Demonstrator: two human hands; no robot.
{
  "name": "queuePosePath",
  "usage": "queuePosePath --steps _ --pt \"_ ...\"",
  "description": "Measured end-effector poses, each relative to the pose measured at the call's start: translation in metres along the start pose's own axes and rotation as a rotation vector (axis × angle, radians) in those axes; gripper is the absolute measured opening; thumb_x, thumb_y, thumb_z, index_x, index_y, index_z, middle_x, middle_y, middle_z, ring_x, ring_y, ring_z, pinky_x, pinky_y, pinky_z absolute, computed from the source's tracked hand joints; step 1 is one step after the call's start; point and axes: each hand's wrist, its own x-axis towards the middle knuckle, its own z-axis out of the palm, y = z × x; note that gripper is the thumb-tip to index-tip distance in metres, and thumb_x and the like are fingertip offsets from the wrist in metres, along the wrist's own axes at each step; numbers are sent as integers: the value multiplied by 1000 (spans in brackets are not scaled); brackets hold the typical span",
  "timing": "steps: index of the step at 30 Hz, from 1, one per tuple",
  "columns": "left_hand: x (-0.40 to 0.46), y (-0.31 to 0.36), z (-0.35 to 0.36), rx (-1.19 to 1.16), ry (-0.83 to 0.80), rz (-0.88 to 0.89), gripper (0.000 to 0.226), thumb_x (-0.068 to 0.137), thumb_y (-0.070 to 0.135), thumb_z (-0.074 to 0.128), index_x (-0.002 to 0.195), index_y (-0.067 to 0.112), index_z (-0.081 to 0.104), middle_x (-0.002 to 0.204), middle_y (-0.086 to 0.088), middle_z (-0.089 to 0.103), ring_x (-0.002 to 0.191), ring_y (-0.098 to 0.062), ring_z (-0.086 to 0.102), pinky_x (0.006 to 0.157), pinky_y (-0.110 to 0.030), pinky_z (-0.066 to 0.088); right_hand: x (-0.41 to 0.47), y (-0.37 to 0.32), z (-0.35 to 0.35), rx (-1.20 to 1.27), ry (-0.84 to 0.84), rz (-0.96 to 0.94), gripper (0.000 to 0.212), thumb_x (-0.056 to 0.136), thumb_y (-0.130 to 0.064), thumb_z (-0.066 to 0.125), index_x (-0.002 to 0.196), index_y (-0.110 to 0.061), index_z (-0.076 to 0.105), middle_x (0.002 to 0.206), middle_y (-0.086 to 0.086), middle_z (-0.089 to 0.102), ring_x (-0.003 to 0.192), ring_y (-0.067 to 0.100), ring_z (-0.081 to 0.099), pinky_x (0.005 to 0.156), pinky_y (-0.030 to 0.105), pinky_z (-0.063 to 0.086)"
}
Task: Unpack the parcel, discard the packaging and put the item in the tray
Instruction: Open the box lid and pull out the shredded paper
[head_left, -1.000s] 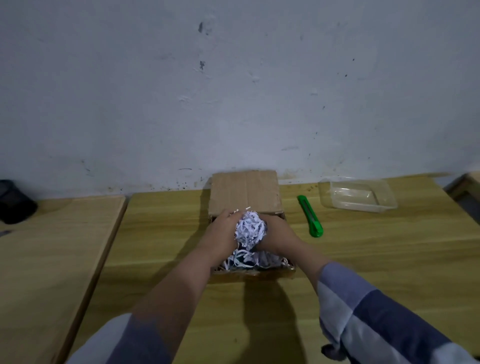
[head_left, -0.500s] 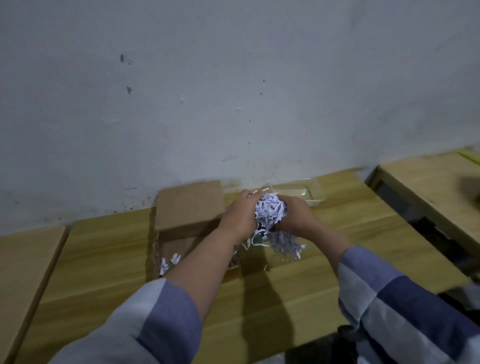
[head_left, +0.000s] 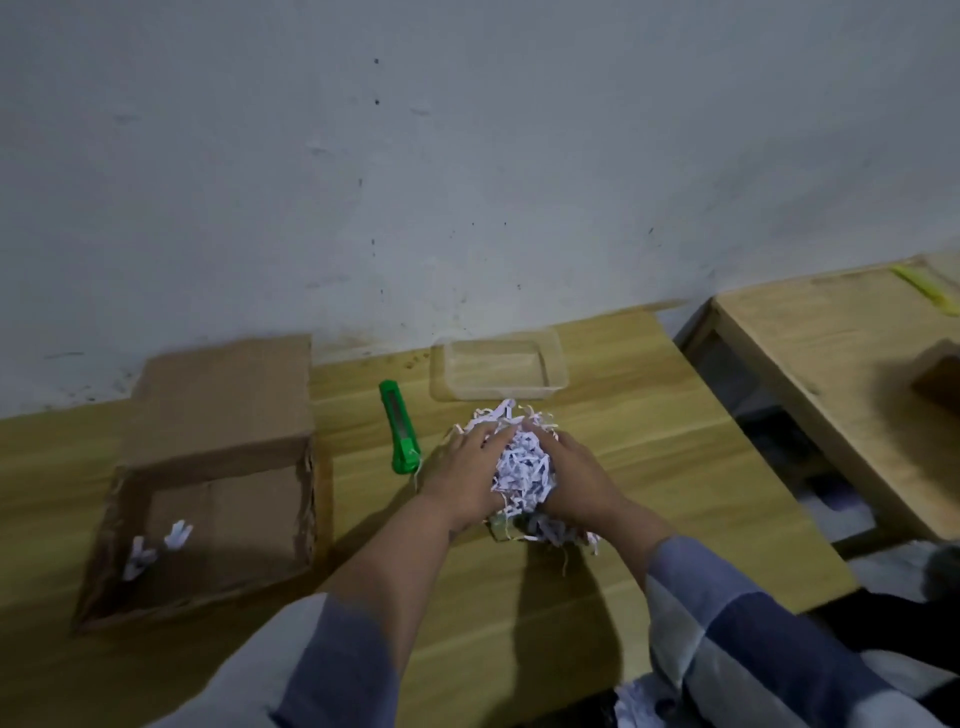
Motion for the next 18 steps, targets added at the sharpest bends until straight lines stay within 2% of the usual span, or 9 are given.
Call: queuePosePath --steps 2,3,6,9,14,18 --pt "0 -3 1 -1 -12 -15 88 82 25 68 151 33 13 157 4 18 139 -26 26 109 -41 31 3 5 4 -99 -24 10 94 67 -58 55 149 -31 18 140 8 41 121 34 43 103 39 36" --pt "0 -4 1 -10 -16 -17 89 82 26 68 151 34 13 157 5 17 139 -25 27 108 -40 32 4 7 4 -129 -32 10 95 67 -61 53 149 -33 15 142 7 40 121 34 41 103 41 37" --pt "0 -4 -2 -10 -48 -24 91 82 28 67 152 35 9 158 7 14 140 -24 25 107 -41 32 5 9 1 -215 -45 0 95 76 -49 65 150 -34 8 145 6 34 123 33 36 102 45 36" --pt "-5 -3 -1 5 -72 -39 93 82 36 65 151 36 3 160 8 8 142 -27 23 111 -44 30 1 9 -2 -285 -64 -3 99 76 -45 67 149 -38 0 145 9 30 127 34 32 101 47 33" --pt "-19 -5 -11 36 -92 -63 98 80 47 64 151 38 -4 161 7 3 145 -29 18 114 -47 25 -5 3 -30 -234 -165 -7 103 71 -38 74 147 -43 5 153 8 20 136 34 21 110 49 26" --pt "-32 -5 -30 59 -95 -91 97 81 50 65 151 37 0 161 7 2 145 -29 17 115 -47 24 -9 -18 -53 -258 -310 -11 108 70 -41 78 149 -40 5 159 6 6 143 35 6 116 55 16"
